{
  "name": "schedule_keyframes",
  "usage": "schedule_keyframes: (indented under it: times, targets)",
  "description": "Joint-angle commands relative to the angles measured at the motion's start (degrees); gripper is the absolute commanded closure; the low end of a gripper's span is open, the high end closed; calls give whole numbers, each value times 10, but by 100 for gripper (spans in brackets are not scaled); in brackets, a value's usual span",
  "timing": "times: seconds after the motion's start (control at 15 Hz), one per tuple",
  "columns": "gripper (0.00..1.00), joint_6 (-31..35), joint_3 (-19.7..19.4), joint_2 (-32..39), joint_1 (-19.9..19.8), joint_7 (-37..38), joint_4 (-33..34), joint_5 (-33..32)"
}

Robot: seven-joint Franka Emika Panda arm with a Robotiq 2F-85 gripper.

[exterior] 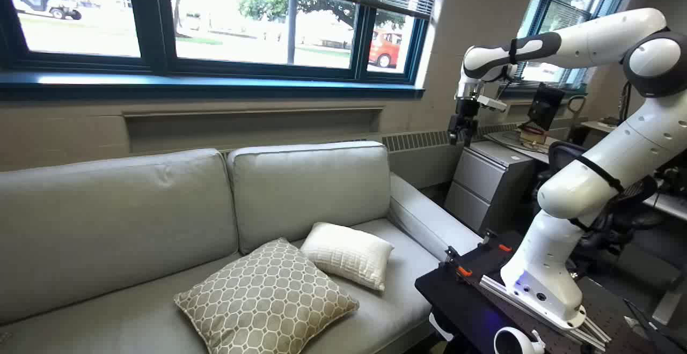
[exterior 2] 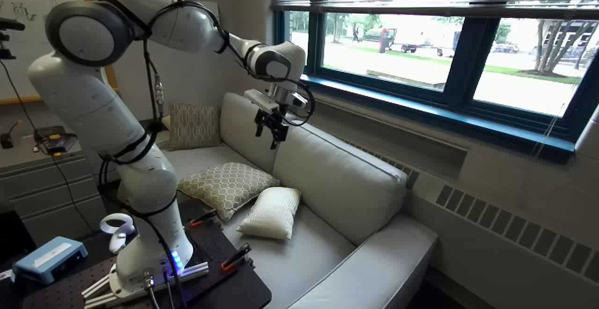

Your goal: Put the pillows upright against the armrest

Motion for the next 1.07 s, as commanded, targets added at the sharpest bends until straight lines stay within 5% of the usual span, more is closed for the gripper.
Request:
schedule_keyframes:
  times: [0.0, 0.6, 1.0]
  targets:
    - [0, 0, 7, 1, -8, -2, 1, 2]
    - [0, 25, 11, 13, -1, 11, 11, 32]
    - [0, 208, 63, 145, 36, 88, 75, 175]
